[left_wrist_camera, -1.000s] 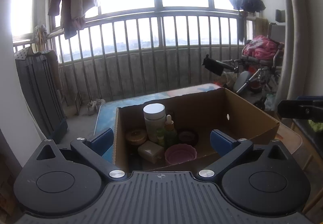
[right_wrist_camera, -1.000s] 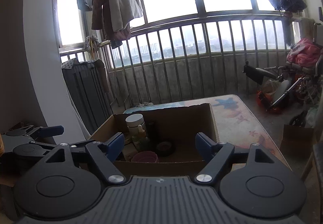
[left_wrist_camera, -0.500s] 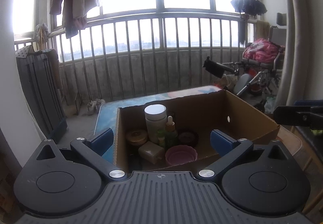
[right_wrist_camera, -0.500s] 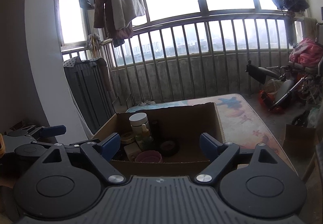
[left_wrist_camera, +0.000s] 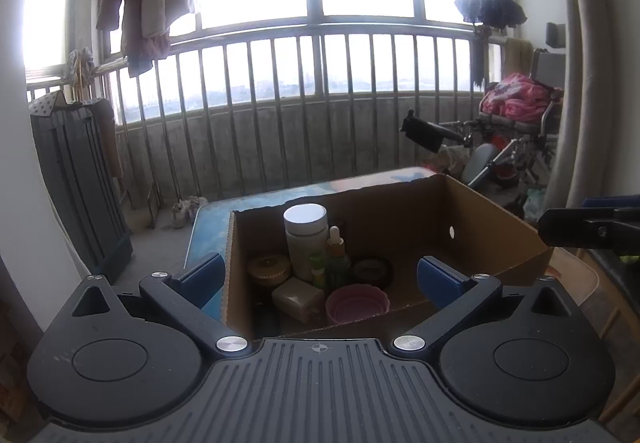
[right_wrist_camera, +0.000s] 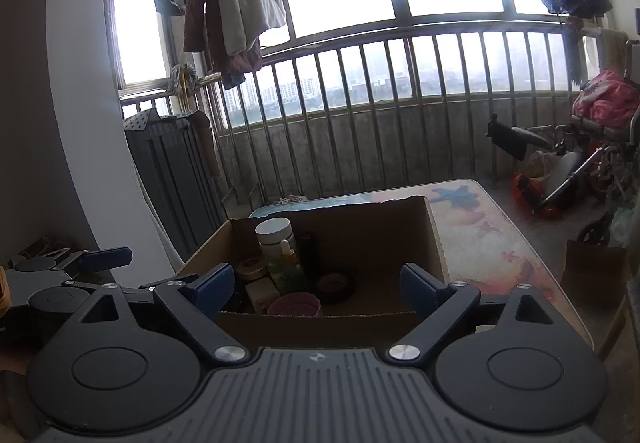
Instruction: Organize rigid objects
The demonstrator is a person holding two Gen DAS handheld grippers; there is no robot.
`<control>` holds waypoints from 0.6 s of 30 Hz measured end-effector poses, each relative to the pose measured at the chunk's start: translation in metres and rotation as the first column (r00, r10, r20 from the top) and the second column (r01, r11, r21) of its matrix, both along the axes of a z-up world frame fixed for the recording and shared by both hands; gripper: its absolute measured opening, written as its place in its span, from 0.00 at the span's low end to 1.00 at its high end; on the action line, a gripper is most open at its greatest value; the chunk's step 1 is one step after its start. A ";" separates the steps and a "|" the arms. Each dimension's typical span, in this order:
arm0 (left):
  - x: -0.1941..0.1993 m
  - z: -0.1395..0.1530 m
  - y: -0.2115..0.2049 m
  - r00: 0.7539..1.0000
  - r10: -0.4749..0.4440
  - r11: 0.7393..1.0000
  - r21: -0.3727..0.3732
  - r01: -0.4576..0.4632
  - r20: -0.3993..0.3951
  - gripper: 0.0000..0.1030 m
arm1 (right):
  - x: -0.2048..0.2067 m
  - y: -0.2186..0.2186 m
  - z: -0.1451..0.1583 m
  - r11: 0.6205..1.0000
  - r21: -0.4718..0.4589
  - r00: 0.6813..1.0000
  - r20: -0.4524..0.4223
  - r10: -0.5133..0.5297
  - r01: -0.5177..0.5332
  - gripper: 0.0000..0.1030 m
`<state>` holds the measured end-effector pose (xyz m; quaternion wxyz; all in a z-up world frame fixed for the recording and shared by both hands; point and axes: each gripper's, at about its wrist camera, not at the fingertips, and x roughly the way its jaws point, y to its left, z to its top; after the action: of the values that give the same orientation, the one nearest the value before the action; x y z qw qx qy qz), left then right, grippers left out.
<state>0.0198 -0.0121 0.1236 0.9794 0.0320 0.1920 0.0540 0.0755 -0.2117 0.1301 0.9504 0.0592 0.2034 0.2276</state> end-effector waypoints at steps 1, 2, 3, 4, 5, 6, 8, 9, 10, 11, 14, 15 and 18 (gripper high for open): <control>0.000 0.000 0.000 1.000 0.000 1.000 0.000 0.000 0.000 1.00 | 0.000 0.000 0.000 1.000 0.000 1.000 -0.001 0.000 0.000 0.90; 0.000 0.000 0.000 1.000 0.000 1.000 0.000 0.000 0.000 1.00 | 0.000 0.000 0.000 1.000 0.000 1.000 0.000 -0.001 0.001 0.90; 0.000 0.000 0.000 1.000 0.000 1.000 0.000 0.000 0.000 1.00 | 0.000 0.000 0.000 1.000 0.001 1.000 -0.001 -0.002 0.002 0.90; 0.000 0.000 0.000 1.000 0.000 1.000 0.000 0.000 -0.001 1.00 | 0.000 0.000 -0.001 1.000 0.001 1.000 -0.002 -0.002 0.002 0.91; 0.000 0.000 0.000 1.000 -0.001 1.000 0.002 0.001 0.000 1.00 | 0.001 0.000 -0.001 1.000 0.000 1.000 -0.003 -0.001 0.001 0.91; 0.000 0.000 0.000 1.000 -0.001 1.000 0.004 0.001 -0.002 1.00 | 0.000 0.000 -0.001 1.000 0.001 1.000 -0.003 0.000 0.000 0.91; 0.000 -0.001 -0.002 1.000 0.000 1.000 0.009 0.000 -0.006 1.00 | 0.000 0.000 -0.001 1.000 0.001 1.000 -0.004 -0.001 0.001 0.91; 0.000 -0.003 -0.002 1.000 0.002 1.000 0.011 -0.002 -0.008 1.00 | 0.001 0.001 -0.001 1.000 0.000 1.000 -0.006 -0.002 0.002 0.91; 0.000 -0.003 -0.003 1.000 0.005 1.000 0.016 -0.005 -0.011 1.00 | 0.001 0.001 -0.001 1.000 0.000 1.000 -0.006 -0.001 0.001 0.91; 0.000 -0.004 -0.004 1.000 0.010 1.000 0.025 -0.010 -0.011 1.00 | 0.001 0.001 -0.002 1.000 -0.001 1.000 -0.007 -0.001 0.001 0.91; -0.001 -0.008 -0.008 1.000 0.025 0.998 0.065 -0.024 -0.010 1.00 | 0.001 0.001 -0.003 1.000 0.000 1.000 -0.009 0.000 0.000 0.92; -0.002 -0.008 -0.009 1.000 0.024 0.997 0.070 -0.023 -0.012 1.00 | 0.001 0.001 -0.003 1.000 0.001 1.000 -0.011 0.001 -0.001 0.92; -0.003 -0.009 -0.008 1.000 -0.005 1.000 0.029 0.006 -0.016 1.00 | 0.000 0.002 -0.004 1.000 -0.005 1.000 -0.012 -0.004 0.004 0.93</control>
<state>0.0173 -0.0196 0.1147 0.9774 0.0471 0.1988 0.0537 0.0756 -0.2092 0.1263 0.9498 0.0587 0.2097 0.2247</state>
